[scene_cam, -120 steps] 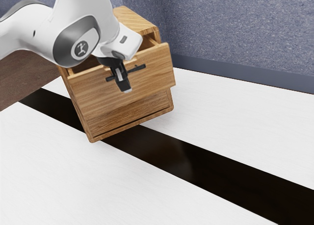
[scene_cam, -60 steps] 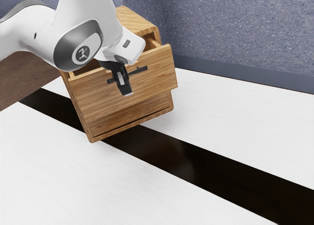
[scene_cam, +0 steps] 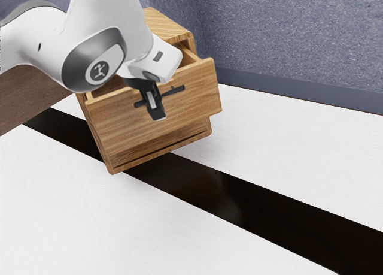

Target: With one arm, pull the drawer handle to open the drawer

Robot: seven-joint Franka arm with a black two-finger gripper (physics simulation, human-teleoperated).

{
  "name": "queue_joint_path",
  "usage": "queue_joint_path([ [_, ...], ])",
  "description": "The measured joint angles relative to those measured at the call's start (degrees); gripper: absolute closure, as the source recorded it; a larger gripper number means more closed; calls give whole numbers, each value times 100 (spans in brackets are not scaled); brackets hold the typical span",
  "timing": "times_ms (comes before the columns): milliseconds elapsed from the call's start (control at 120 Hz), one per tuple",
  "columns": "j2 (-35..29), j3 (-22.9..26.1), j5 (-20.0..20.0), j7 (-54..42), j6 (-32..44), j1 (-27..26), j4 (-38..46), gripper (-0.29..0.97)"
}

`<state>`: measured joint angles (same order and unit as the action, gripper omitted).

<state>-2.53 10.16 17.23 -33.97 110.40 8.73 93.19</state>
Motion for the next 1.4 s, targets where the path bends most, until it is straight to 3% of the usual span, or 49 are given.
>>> queue_joint_path([
  [1308, -780, 797, -49, 626, -42, -119, 649, 35],
  [1400, -807, 802, -51, 656, -41, -110, 650, 24],
])
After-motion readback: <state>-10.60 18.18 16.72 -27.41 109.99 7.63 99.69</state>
